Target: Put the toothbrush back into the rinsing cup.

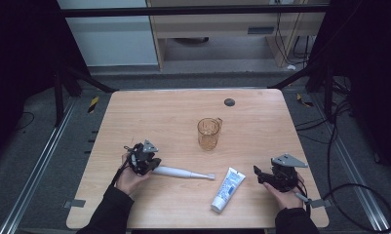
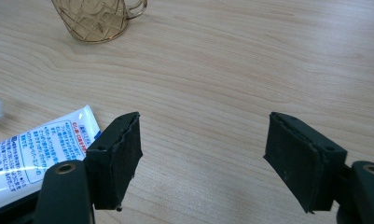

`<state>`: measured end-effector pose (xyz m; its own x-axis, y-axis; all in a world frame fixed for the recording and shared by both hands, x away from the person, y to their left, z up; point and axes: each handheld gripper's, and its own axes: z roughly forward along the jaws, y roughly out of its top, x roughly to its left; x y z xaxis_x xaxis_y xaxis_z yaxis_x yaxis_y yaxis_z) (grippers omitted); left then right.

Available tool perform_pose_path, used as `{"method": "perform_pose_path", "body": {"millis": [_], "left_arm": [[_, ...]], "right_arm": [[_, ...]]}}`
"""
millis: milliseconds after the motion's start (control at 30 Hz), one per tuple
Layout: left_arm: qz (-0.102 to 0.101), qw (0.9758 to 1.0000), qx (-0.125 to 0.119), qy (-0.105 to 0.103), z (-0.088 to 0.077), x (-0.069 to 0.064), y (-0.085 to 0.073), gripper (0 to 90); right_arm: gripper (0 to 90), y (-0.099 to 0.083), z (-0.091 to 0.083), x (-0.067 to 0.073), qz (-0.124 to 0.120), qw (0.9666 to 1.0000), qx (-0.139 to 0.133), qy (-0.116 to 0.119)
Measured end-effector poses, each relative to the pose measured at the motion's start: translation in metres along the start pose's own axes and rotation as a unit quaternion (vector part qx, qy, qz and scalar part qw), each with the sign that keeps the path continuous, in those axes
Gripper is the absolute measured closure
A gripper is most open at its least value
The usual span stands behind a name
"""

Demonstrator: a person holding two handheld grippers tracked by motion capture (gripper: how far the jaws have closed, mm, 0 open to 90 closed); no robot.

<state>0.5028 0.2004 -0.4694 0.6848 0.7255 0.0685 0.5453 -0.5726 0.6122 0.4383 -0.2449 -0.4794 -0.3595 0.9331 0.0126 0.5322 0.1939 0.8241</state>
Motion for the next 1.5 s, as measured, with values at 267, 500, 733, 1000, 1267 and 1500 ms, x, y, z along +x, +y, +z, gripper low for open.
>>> {"method": "perform_pose_path", "body": {"millis": [267,500,733,1000,1267,1500], "left_arm": [[-0.001,1.0,-0.002,-0.004,-0.005,-0.004,-0.006,89.7],[0.001,0.9999,-0.004,-0.011,-0.01,-0.01,-0.011,89.7],[0.005,0.9998,-0.004,-0.019,-0.011,-0.017,-0.013,89.7],[0.007,0.9997,-0.006,-0.024,-0.012,-0.02,-0.015,89.7],[-0.003,0.9992,-0.035,-0.02,-0.027,-0.014,-0.009,89.2],[-0.014,0.9976,-0.064,-0.022,-0.043,-0.013,0.004,86.3]], "right_arm": [[26.8,0.0,-0.001,0.0,0.0,1.0,-0.001,0.0],[26.7,0.0,-0.001,0.0,0.001,1.0,-0.001,0.0],[26.8,0.0,-0.001,0.0,0.0,1.0,-0.001,-0.001],[26.8,0.0,-0.001,0.0,0.002,1.0,-0.001,-0.002],[26.7,0.0,-0.001,-0.001,0.004,1.0,-0.002,-0.003],[26.7,0.001,-0.003,-0.002,0.006,1.0,-0.006,-0.004]]}}
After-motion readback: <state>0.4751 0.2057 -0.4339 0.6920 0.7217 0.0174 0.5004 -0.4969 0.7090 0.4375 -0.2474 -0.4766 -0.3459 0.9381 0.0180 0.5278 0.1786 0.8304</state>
